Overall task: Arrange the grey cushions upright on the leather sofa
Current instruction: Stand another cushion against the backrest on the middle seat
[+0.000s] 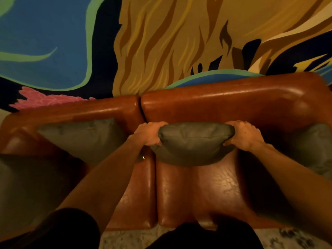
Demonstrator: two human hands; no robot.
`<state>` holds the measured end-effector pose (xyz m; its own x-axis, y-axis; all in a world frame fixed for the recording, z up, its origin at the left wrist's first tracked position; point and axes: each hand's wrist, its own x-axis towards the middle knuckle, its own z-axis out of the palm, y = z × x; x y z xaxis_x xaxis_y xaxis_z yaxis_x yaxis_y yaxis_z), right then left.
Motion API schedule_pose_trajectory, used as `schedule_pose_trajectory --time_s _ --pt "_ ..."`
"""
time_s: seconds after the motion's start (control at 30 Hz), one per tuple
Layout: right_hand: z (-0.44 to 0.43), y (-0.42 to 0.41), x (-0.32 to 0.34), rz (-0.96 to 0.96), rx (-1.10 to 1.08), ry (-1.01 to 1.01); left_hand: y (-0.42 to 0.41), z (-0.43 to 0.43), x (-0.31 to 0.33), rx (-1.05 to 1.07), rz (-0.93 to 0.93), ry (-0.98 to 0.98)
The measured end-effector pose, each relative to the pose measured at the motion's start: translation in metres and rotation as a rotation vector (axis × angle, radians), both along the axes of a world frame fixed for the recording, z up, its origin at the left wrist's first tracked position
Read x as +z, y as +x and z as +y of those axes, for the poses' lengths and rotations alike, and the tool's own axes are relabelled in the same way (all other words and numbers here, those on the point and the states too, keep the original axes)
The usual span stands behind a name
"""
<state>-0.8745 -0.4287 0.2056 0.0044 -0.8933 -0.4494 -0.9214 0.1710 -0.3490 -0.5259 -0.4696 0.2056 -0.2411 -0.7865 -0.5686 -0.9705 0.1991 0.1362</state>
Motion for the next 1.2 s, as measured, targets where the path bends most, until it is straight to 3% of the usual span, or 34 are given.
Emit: schedule_pose_trajectory --time_s 0.2,0.33,0.47,0.6,0.67,0.93,1.2 --pt "-0.029 -0.004 -0.019 -0.041 -0.082 0.032 -0.006 -0.033 -0.015 0.047 -0.018 0.035" --pt "-0.04 -0.004 -0.036 -0.251 -0.278 0.009 0.01 -0.038 -0.032 0.187 -0.001 -0.058" --pt "-0.049 -0.006 -0.048 -0.521 -0.429 0.077 0.026 -0.036 -0.051 0.447 0.257 -0.041" --pt "-0.046 -0.005 -0.055 -0.793 -0.769 0.137 0.026 -0.031 -0.057 0.934 0.603 -0.037" --pt "-0.042 -0.002 -0.059 -0.848 -0.857 0.167 0.026 -0.032 -0.064 1.046 0.675 -0.005" --pt "-0.053 -0.005 -0.067 -0.781 -0.854 0.012 0.026 -0.051 -0.068 1.06 0.689 0.004" --pt "-0.058 0.003 -0.064 -0.489 -0.858 -0.155 0.025 -0.059 -0.076 1.055 0.697 0.07"
